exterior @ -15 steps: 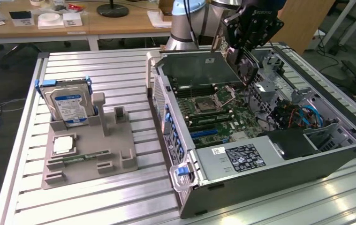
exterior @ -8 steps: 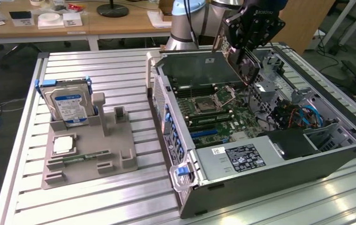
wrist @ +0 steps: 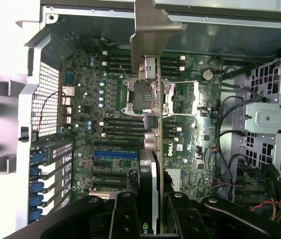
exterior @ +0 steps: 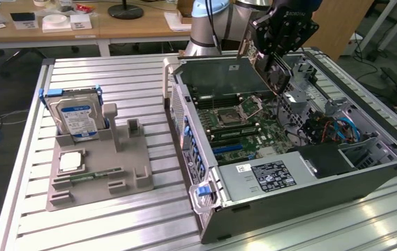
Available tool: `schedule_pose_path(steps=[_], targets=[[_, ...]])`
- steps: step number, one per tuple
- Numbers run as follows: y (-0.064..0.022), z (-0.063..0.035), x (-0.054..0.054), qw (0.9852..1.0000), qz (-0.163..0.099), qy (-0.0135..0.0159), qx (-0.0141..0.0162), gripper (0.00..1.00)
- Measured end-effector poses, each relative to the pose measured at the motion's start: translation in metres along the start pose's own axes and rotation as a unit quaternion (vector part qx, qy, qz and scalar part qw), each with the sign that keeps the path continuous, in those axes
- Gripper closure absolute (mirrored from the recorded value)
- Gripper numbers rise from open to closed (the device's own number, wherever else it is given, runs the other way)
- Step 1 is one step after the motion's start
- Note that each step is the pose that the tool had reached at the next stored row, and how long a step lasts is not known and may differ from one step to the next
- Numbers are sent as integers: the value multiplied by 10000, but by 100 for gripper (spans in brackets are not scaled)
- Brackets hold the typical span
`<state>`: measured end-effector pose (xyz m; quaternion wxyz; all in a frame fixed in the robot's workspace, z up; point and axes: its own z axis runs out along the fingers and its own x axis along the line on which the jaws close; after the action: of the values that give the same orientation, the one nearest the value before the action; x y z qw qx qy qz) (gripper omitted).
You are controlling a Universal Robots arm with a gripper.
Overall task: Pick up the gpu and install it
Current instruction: 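Pick up the gpu and move the gpu toward the slot, then insert the gpu into the slot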
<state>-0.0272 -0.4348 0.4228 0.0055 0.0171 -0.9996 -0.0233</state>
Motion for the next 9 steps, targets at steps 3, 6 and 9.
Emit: schedule_pose_path(steps=[3,6,9], targets=[[0,0,0,10000,0,0,0,72],[0,0,0,10000,0,0,0,72],[0,0,0,10000,-55,2,1,72]])
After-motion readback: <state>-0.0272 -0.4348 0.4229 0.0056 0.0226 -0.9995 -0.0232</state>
